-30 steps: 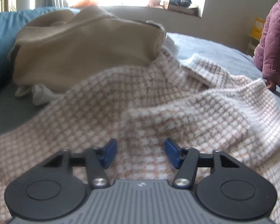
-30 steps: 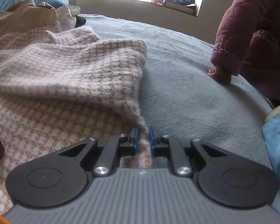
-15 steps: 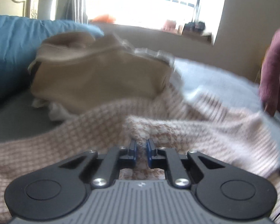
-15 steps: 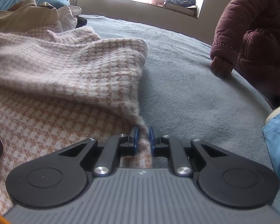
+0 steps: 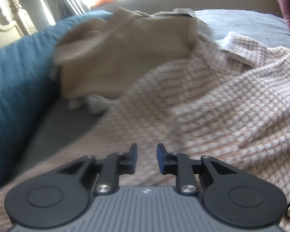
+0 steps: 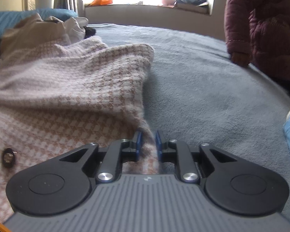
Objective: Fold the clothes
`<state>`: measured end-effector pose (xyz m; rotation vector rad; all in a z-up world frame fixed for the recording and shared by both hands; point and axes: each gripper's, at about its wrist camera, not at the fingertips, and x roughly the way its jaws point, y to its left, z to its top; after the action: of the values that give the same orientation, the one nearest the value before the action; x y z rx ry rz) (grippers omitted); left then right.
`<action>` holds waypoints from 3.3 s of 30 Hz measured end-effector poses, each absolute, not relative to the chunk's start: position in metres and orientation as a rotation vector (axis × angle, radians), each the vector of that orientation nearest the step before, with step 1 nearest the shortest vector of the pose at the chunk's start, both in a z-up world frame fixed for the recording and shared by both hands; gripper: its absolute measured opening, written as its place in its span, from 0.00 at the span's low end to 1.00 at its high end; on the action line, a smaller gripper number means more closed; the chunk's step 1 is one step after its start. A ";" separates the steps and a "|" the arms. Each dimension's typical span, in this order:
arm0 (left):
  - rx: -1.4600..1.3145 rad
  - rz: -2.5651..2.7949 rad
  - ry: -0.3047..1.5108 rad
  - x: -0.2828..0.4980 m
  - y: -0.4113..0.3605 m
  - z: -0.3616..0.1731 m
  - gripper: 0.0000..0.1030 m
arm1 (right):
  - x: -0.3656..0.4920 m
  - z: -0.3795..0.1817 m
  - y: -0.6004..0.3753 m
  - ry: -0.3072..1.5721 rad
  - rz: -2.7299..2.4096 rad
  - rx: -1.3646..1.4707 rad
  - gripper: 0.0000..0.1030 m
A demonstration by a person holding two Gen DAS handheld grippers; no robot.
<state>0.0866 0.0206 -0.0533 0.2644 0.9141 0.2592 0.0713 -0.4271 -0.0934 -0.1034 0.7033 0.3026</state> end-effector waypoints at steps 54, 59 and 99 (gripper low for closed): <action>0.287 -0.008 0.689 0.181 -0.100 0.023 0.41 | 0.079 -0.118 -0.370 0.548 0.354 -0.092 0.20; 0.225 0.093 0.720 0.086 -0.004 0.045 0.47 | 0.085 -0.105 -0.367 0.592 0.337 -0.100 0.20; -0.775 0.776 0.557 -0.119 0.216 -0.077 0.08 | 0.102 -0.100 -0.220 0.667 0.529 -0.108 0.22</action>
<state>-0.1195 0.2155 -0.0769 -0.7749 0.5571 0.7756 0.1024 -0.2201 -0.0998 -0.1082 0.6675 0.5290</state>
